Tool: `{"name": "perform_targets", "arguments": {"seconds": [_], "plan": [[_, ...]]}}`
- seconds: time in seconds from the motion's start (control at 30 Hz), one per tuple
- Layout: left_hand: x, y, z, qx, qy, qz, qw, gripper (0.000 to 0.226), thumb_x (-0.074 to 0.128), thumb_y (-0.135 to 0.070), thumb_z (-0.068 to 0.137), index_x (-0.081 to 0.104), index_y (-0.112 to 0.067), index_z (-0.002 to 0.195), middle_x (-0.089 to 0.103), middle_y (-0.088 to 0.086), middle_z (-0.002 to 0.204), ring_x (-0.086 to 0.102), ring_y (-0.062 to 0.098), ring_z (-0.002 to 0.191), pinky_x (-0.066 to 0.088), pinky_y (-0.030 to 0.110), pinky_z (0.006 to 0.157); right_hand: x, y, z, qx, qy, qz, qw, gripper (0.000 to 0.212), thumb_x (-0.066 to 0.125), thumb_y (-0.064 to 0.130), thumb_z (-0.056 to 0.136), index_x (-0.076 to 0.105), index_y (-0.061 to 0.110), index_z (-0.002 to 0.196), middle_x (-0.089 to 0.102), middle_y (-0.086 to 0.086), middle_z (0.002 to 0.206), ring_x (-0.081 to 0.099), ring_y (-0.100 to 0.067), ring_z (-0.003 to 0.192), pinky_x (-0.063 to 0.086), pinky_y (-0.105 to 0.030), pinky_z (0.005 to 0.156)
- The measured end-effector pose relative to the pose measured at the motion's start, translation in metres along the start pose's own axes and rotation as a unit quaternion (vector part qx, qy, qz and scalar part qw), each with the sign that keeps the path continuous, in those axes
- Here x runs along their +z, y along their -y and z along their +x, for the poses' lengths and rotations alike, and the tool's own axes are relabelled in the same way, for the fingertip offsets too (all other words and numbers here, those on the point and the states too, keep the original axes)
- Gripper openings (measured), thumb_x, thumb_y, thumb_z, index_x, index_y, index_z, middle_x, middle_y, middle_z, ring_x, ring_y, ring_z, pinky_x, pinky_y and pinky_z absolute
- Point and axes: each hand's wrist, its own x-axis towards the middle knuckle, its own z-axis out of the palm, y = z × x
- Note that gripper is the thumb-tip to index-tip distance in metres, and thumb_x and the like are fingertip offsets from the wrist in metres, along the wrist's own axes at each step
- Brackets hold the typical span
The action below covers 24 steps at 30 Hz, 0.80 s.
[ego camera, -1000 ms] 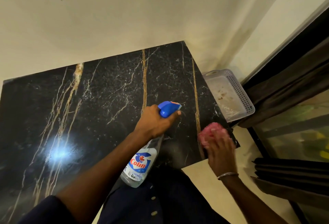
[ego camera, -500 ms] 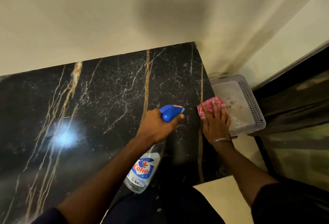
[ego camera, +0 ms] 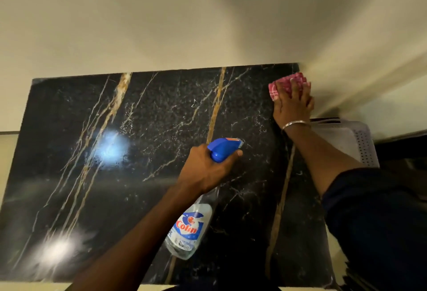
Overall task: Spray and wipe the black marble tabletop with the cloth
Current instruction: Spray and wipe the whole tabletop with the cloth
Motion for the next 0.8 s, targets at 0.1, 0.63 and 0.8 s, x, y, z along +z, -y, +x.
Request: {"name": "perform_targets", "arguments": {"seconds": [0.1, 0.63, 0.8], "plan": [[-0.009, 0.001, 0.006, -0.017, -0.022, -0.004, 1.0, 0.019, 0.067, -0.048, 0.084, 0.066, -0.031, 0.089, 0.068, 0.006, 0.073, 0.062, 0.017, 0.061, 0.049, 0.025, 0.056, -0.008, 0.018, 0.03, -0.017, 0.01, -0.022, 1.0, 0.058, 0.04, 0.037, 0.099, 0.019, 0.037, 0.153, 0.007, -0.009, 0.164, 0.001, -0.043, 0.148, 0.003, -0.062, 0.115], [-0.003, -0.003, 0.032, 0.055, 0.041, 0.039, 0.997, 0.027, 0.066, -0.052, 0.082, 0.066, -0.026, 0.088, 0.064, 0.0, 0.067, 0.057, 0.006, 0.055, 0.048, 0.019, 0.056, 0.011, -0.03, -0.105, -0.091, 0.0, -0.039, 0.995, 0.053, 0.032, 0.043, 0.097, 0.034, 0.033, 0.148, 0.023, -0.006, 0.16, 0.015, -0.033, 0.147, 0.021, -0.054, 0.112], [0.048, -0.009, 0.016, 0.079, 0.141, 0.093, 0.982, 0.05, 0.061, -0.066, 0.077, 0.071, -0.022, 0.097, 0.072, 0.001, 0.08, 0.068, 0.01, 0.074, 0.057, 0.034, 0.073, 0.023, -0.053, -0.206, -0.055, -0.007, -0.022, 0.998, 0.051, 0.033, 0.044, 0.096, 0.035, 0.037, 0.147, 0.028, -0.004, 0.158, 0.019, -0.031, 0.147, 0.026, -0.053, 0.11]]}}
